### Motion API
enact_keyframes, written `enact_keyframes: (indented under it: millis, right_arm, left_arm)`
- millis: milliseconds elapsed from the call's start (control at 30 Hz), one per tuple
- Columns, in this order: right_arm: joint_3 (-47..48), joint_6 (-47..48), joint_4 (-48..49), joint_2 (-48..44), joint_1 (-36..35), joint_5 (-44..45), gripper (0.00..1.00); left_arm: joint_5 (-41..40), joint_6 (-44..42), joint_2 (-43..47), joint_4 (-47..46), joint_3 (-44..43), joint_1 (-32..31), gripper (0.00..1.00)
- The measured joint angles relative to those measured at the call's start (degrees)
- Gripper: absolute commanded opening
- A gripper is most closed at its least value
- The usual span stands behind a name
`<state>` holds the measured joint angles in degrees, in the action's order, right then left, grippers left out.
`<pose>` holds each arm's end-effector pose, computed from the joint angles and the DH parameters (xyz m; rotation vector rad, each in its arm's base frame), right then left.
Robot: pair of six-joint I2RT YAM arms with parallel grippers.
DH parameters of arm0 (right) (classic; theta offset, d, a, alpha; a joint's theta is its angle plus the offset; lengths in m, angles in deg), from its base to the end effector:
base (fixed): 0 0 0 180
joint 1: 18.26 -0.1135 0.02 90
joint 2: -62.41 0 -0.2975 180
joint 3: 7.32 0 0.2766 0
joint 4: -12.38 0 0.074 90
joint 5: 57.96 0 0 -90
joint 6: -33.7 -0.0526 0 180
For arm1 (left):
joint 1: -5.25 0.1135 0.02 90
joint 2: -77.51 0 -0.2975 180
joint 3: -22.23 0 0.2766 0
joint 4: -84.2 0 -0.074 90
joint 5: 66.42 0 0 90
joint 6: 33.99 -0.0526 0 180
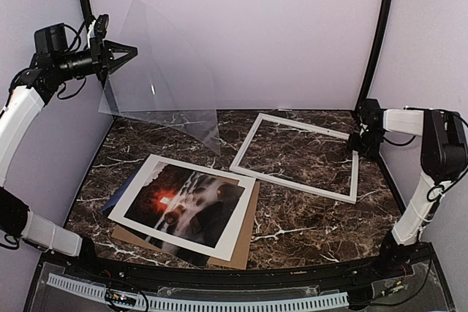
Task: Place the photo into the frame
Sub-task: Move the frame body to the center of the board.
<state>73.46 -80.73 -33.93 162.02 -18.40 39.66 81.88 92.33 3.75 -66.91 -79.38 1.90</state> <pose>0.3845 -0.0060 0.2031 0.6045 2.6212 -0.0489 0.2799 -0.0612 0.5265 0.3707 1.7109 -1.3172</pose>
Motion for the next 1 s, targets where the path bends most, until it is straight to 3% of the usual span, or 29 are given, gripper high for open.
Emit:
enact_keyframes:
  millis: [367,667,1000]
  right_arm:
    - [-0.02,3.04,2.1,6.21,3.72,-3.08,0.45]
    - [-1.46,5.05,4.26,7.08,5.31,-6.34,0.25]
    - [-1.73,7.61,5.4,7.06,8.31,-10.58,0.1]
  left_arm:
    - [0.22,1.05,-5.18,-2.6,-2.84,-0.94,0.0]
    - [0.17,0.85,-7.45,-2.95,-2.89,-1.31,0.0]
    - [-0.87,-0.79,-7.45,-2.56,-2.89,-1.44,0.0]
